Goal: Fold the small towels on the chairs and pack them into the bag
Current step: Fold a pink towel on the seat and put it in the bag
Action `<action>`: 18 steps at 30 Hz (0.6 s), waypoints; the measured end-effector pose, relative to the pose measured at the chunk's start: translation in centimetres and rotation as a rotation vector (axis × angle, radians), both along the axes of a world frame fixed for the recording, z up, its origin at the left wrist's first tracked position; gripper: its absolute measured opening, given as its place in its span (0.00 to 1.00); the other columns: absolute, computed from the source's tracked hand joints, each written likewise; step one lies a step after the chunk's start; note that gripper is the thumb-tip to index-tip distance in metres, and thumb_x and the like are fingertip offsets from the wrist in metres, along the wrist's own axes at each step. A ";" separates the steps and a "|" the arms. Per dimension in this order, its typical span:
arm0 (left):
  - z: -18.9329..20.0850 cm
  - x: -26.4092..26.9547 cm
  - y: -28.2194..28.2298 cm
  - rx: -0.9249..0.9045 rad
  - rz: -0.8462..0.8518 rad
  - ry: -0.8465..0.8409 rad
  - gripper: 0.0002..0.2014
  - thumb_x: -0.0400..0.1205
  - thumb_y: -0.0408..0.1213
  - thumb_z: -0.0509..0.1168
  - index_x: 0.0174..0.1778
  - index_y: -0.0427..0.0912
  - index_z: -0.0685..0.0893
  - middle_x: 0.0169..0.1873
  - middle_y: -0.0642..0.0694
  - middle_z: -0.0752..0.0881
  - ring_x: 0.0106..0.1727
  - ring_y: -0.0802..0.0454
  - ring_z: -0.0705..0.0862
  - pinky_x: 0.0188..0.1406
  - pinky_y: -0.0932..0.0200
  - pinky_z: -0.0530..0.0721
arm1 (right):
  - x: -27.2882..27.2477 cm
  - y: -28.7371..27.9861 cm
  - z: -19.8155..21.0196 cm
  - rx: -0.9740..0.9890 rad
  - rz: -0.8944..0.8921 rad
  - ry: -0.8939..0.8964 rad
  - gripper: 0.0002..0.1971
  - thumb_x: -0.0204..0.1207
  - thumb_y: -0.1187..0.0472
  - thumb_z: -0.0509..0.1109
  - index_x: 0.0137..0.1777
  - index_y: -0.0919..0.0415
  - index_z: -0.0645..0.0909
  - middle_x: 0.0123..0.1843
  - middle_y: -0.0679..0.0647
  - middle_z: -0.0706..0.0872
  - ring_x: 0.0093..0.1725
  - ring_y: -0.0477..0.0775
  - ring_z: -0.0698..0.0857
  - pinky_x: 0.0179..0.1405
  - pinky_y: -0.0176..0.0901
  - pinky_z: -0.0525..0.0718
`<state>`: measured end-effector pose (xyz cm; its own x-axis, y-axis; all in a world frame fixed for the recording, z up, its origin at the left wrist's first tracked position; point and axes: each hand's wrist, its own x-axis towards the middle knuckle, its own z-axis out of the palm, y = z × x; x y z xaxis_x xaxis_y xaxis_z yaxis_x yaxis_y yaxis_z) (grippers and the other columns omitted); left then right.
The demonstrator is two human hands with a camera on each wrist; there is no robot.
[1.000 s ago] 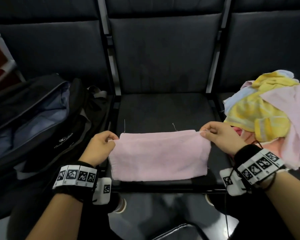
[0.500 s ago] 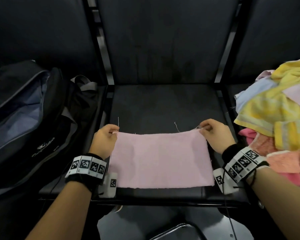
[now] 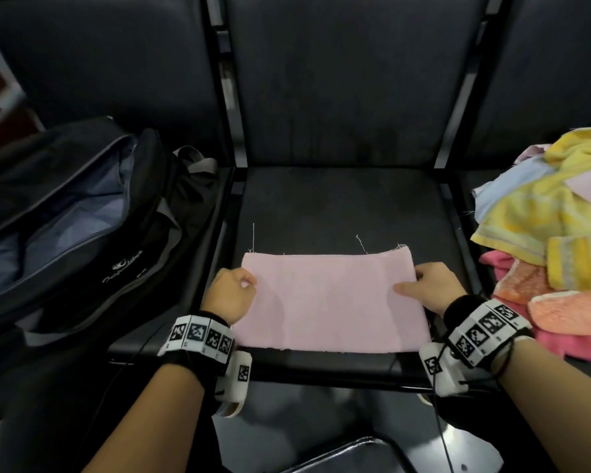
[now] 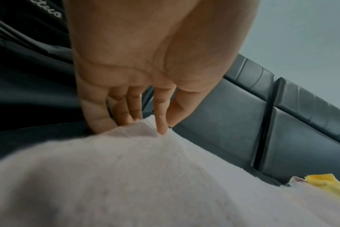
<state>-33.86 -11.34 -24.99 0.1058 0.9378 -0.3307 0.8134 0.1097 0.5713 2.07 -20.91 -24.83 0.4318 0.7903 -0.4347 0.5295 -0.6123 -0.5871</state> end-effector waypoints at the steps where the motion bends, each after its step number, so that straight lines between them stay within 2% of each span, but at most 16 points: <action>1: 0.0 0.1 -0.3 -0.002 -0.012 0.000 0.11 0.81 0.30 0.64 0.54 0.42 0.89 0.60 0.40 0.81 0.58 0.44 0.83 0.64 0.56 0.78 | -0.1 -0.2 0.4 0.033 -0.016 0.032 0.13 0.67 0.58 0.79 0.29 0.64 0.80 0.30 0.55 0.85 0.34 0.57 0.84 0.30 0.44 0.77; 4: 0.1 0.6 -0.9 0.000 -0.037 -0.004 0.12 0.81 0.31 0.65 0.58 0.41 0.89 0.62 0.42 0.78 0.59 0.48 0.81 0.61 0.65 0.72 | -0.2 -0.4 2.5 0.139 -0.025 0.051 0.11 0.71 0.59 0.78 0.37 0.68 0.82 0.37 0.63 0.88 0.40 0.64 0.86 0.40 0.55 0.84; 7: 0.3 1.4 -1.6 -0.014 -0.084 -0.026 0.14 0.81 0.31 0.65 0.61 0.42 0.88 0.62 0.44 0.77 0.56 0.53 0.78 0.60 0.68 0.70 | -0.5 -0.4 5.3 0.232 -0.014 0.053 0.11 0.72 0.59 0.76 0.39 0.68 0.82 0.38 0.63 0.87 0.39 0.63 0.85 0.40 0.56 0.83; 9: 0.6 1.8 -2.1 0.005 -0.080 -0.041 0.15 0.80 0.32 0.65 0.62 0.45 0.87 0.62 0.46 0.76 0.58 0.51 0.78 0.64 0.65 0.72 | -1.1 -0.3 7.1 0.288 -0.011 0.106 0.11 0.73 0.60 0.75 0.39 0.68 0.80 0.34 0.57 0.85 0.34 0.55 0.82 0.35 0.50 0.79; 11: 1.3 2.1 -2.2 0.056 -0.062 -0.071 0.15 0.80 0.32 0.64 0.61 0.48 0.87 0.60 0.48 0.76 0.60 0.48 0.78 0.67 0.60 0.74 | -2.7 0.0 8.6 0.323 0.001 0.176 0.10 0.74 0.62 0.75 0.35 0.64 0.78 0.27 0.47 0.80 0.26 0.44 0.78 0.25 0.39 0.74; 12: 1.6 2.3 -2.2 0.073 -0.067 -0.105 0.14 0.80 0.32 0.65 0.59 0.48 0.87 0.58 0.49 0.77 0.58 0.49 0.79 0.66 0.61 0.75 | -3.9 0.3 9.2 0.327 0.012 0.210 0.10 0.74 0.63 0.74 0.35 0.62 0.78 0.26 0.45 0.78 0.23 0.43 0.76 0.20 0.36 0.72; 14: 2.4 2.7 -2.2 0.039 -0.080 -0.226 0.10 0.81 0.33 0.66 0.55 0.46 0.89 0.52 0.49 0.82 0.51 0.51 0.83 0.59 0.61 0.77 | -6.6 1.1 9.7 0.306 0.038 0.311 0.06 0.76 0.65 0.73 0.42 0.67 0.81 0.31 0.52 0.78 0.23 0.46 0.77 0.15 0.37 0.71; 16: 3.2 3.0 -2.5 -0.112 -0.039 -0.451 0.06 0.84 0.36 0.66 0.50 0.43 0.88 0.47 0.48 0.87 0.43 0.52 0.85 0.48 0.56 0.81 | -9.5 2.1 9.5 0.265 0.068 0.398 0.07 0.78 0.66 0.71 0.50 0.71 0.81 0.34 0.56 0.78 0.27 0.49 0.79 0.17 0.38 0.74; 18: 3.9 3.0 -2.8 -0.262 0.037 -0.626 0.10 0.86 0.41 0.64 0.52 0.40 0.87 0.48 0.42 0.89 0.39 0.52 0.87 0.37 0.55 0.83 | -12.3 3.2 8.9 0.225 0.093 0.434 0.07 0.79 0.66 0.70 0.53 0.69 0.81 0.36 0.56 0.80 0.30 0.51 0.83 0.21 0.41 0.80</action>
